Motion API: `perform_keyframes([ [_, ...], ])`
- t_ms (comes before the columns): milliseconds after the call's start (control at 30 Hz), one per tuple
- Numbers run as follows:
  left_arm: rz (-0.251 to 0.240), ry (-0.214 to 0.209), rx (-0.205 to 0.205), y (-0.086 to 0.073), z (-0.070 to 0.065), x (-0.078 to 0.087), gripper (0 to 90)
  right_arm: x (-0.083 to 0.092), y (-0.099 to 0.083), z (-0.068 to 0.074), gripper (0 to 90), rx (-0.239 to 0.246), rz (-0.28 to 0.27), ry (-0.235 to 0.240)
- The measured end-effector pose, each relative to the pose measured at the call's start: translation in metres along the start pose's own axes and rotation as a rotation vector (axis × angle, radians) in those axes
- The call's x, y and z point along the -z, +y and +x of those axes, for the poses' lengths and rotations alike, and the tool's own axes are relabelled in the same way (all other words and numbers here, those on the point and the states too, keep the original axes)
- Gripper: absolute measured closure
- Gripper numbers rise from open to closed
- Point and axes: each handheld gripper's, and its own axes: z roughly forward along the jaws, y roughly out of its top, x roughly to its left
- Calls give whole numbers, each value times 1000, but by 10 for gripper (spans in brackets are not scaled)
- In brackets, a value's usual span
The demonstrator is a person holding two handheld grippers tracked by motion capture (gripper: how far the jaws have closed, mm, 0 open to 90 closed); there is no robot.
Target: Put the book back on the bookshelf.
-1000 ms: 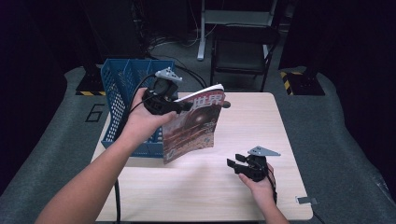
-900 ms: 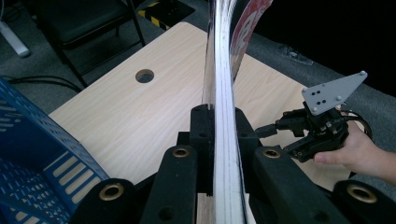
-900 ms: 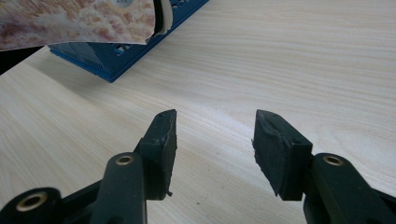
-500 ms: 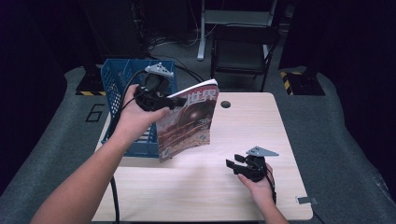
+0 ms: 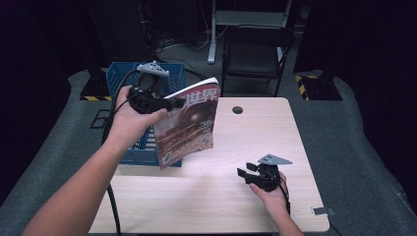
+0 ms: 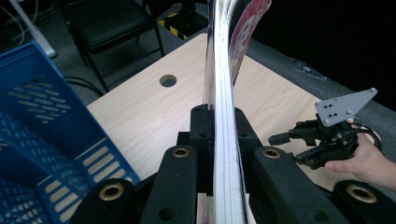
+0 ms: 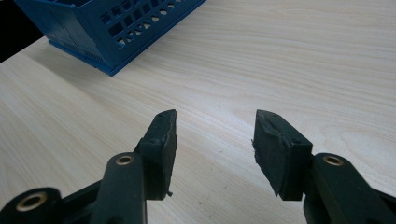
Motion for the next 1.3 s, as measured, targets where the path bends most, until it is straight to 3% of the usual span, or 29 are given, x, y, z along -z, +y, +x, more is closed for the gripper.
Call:
perform_keyframes([
  [167, -9, 19, 14, -2, 6, 7, 837, -1, 0, 1, 490, -7, 1, 5],
  [500, -12, 52, 34, -7, 18, 23, 837, -8, 4, 7, 489, 41, 13, 12],
  [933, -26, 138, 97, -11, 35, 45, 837, -15, 7, 11, 486, 55, 22, 32],
  [1300, -42, 175, 146, -17, 51, 54, 837, -15, 7, 10, 485, 56, 23, 33],
])
